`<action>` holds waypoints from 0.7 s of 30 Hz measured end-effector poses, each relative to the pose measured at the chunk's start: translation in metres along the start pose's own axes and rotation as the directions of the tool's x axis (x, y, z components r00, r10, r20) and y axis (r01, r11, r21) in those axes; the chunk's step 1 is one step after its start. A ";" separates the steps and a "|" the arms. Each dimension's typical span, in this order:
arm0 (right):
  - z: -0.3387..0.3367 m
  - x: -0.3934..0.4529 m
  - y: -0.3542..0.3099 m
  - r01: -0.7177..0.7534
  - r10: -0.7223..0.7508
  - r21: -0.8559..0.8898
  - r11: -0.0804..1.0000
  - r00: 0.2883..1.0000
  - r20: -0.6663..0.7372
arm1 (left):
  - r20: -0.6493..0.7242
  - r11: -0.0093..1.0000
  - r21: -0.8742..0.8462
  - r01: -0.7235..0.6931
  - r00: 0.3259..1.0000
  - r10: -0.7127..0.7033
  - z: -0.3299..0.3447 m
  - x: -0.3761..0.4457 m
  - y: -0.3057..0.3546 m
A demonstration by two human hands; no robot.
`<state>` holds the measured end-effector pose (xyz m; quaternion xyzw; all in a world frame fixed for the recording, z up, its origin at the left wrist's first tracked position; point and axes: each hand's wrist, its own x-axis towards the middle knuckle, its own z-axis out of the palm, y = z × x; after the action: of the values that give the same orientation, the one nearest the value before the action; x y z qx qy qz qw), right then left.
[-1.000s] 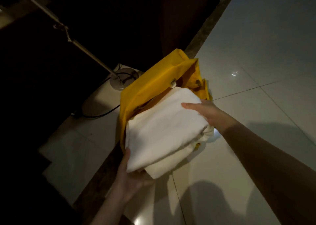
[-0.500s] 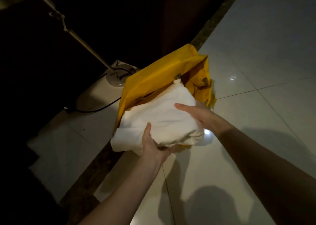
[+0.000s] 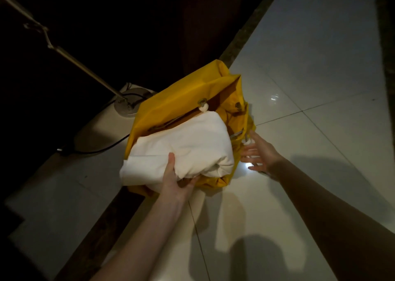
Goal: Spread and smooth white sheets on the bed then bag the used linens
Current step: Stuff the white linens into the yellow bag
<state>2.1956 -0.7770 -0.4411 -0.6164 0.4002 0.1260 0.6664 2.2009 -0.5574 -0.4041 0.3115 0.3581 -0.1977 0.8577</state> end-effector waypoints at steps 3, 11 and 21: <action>0.002 0.009 0.016 -0.050 0.050 0.003 0.999 0.997 -0.053 | 0.008 1.000 -0.005 -0.006 1.000 0.006 -0.009 0.008 0.003; 0.033 0.036 0.019 -0.050 0.076 0.200 0.978 0.990 -0.123 | -0.043 0.997 0.078 -0.031 0.999 0.034 -0.007 -0.002 0.003; 0.051 0.079 0.035 -0.022 0.051 0.116 0.993 0.966 -0.252 | -0.047 0.996 0.089 0.022 0.999 -0.017 -0.017 0.013 0.010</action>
<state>2.2431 -0.7485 -0.5244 -0.5816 0.5001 0.0353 0.6407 2.2065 -0.5398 -0.4192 0.3507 0.3717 -0.2147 0.8323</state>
